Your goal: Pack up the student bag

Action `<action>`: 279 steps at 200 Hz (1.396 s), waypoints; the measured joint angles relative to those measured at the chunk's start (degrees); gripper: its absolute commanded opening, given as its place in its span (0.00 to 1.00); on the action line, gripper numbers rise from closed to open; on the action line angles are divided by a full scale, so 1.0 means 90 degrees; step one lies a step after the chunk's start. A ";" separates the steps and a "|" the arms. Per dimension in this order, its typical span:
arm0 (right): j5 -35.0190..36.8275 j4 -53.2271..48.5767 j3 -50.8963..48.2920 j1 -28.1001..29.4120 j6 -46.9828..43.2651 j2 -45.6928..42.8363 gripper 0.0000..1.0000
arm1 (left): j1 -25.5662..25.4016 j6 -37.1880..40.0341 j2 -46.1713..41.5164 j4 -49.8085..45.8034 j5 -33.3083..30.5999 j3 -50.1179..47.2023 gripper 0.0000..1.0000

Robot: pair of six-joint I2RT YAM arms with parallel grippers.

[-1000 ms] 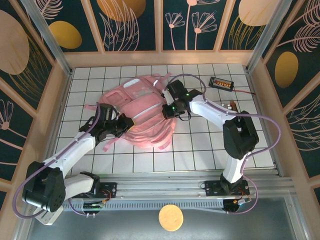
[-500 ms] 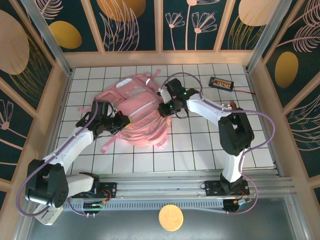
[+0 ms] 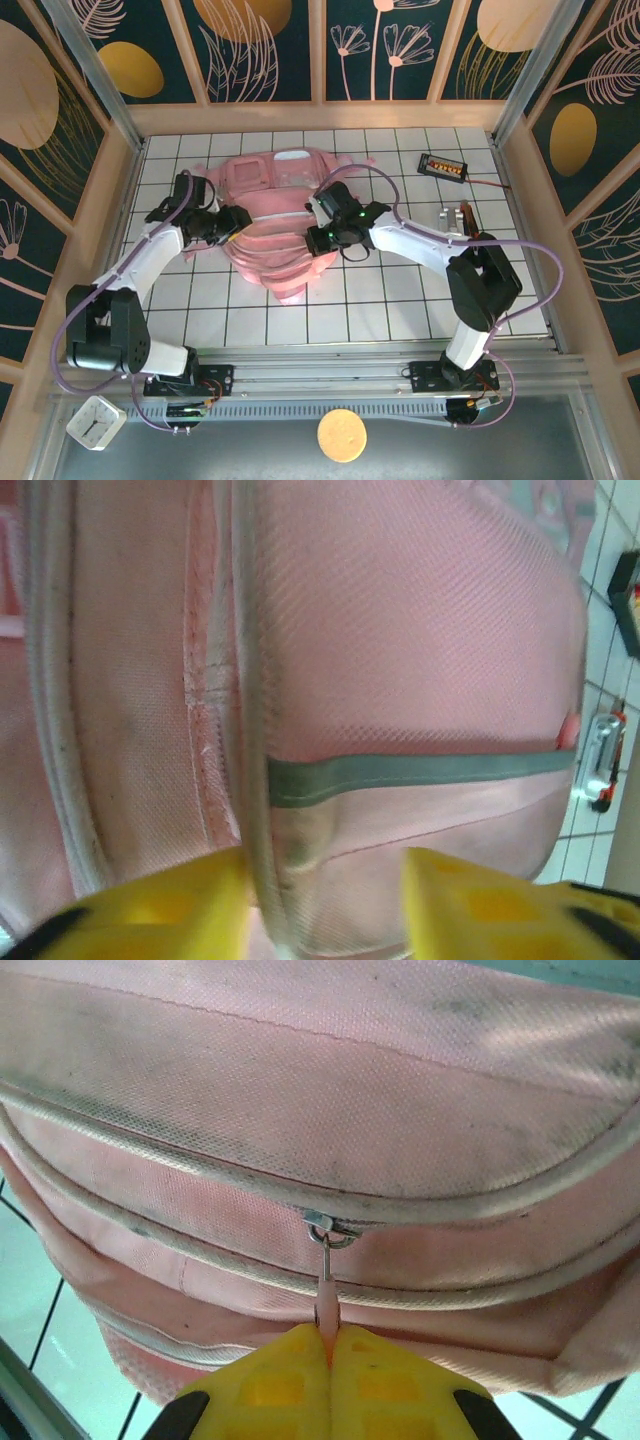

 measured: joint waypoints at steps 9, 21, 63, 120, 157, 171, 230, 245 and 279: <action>-0.0027 0.0005 0.0000 -0.0027 0.0039 0.0000 0.00 | 0.0015 -0.0158 -0.0202 0.0136 0.0039 -0.0138 0.67; -0.0056 0.0007 0.0000 -0.0070 0.0061 0.0000 0.00 | 0.0015 -0.0544 -0.0641 0.0423 0.0155 -0.0539 0.68; -0.0146 0.0010 0.0000 -0.0107 0.0063 0.0002 0.00 | 0.0015 -0.2970 -0.2494 0.2278 0.0510 -0.2880 0.75; -0.0172 0.0007 0.0002 -0.0107 0.0061 0.0002 0.00 | -0.0199 -0.4964 -0.2851 0.3271 0.0214 -0.3262 0.99; -0.0194 0.0007 0.0005 -0.0104 0.0061 0.0005 0.00 | -0.0760 -0.5566 -0.2280 0.3684 -0.0068 -0.3162 0.99; -0.0197 0.0007 0.0005 -0.0100 0.0061 0.0012 0.00 | -0.0979 -0.5685 -0.1999 0.3728 -0.0197 -0.2992 0.99; -0.0189 0.0015 0.0005 -0.0015 0.0121 0.0015 0.00 | -0.1156 -0.6069 -0.1243 0.4352 -0.0525 -0.2684 0.73; -0.0165 0.0017 0.0005 -0.0002 0.0153 0.0015 0.00 | -0.1166 -0.6105 -0.1054 0.4405 -0.0515 -0.2676 0.64; -0.0087 0.0044 0.0005 0.0051 0.0177 0.0015 0.00 | -0.1190 -0.6190 -0.0614 0.4617 -0.0512 -0.2645 0.64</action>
